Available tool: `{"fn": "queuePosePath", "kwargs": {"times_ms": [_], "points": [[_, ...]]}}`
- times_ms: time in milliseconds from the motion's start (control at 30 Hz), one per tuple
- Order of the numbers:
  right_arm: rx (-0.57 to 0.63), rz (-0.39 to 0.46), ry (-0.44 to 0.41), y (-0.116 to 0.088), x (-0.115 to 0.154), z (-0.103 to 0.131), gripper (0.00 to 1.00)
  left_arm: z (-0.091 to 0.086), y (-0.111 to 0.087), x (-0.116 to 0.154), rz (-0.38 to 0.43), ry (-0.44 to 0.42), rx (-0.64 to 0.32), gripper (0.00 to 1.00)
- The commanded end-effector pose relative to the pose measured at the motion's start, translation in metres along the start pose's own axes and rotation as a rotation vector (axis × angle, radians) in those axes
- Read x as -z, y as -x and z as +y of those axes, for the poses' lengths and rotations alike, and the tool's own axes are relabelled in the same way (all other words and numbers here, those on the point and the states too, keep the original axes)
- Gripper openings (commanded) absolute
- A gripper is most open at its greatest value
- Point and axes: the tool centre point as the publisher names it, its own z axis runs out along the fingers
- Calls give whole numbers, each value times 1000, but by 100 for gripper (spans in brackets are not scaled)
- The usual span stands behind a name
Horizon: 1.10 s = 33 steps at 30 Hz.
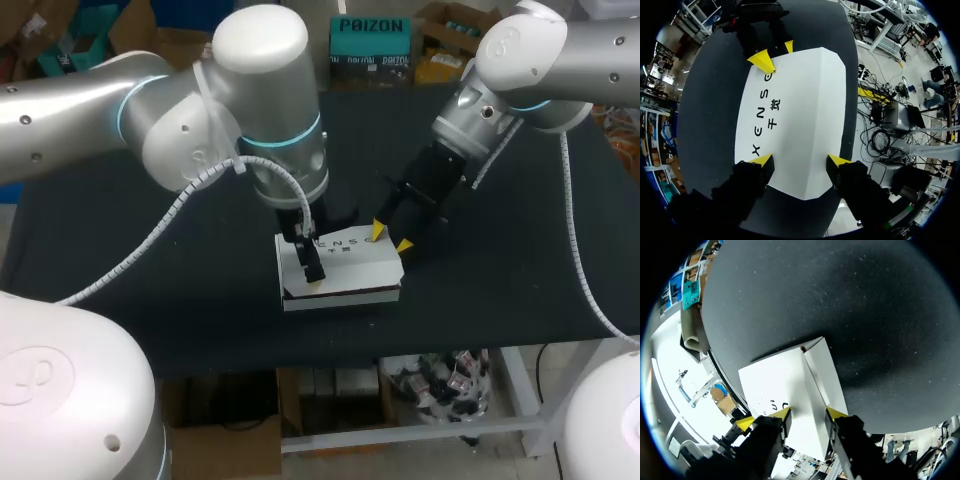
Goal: Assemble the packaging by folding the flat box into shape, placing the metal phone stand inside, and closing the box properly
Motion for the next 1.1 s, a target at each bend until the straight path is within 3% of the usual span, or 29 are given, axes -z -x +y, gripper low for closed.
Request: {"fn": "queuePosePath", "kwargs": {"times_ms": [33, 767, 1100], "points": [[-1, -2, -2, -1, 0, 0, 45, -2, -4, -1, -28, 5, 1, 67], [-1, -2, -2, -1, 0, 0, 45, -8, -3, -9, -149, 11, -17, 71], [-1, -2, -2, -1, 0, 0, 45, -9, -9, -7, -124, -7, -29, 68]]}}
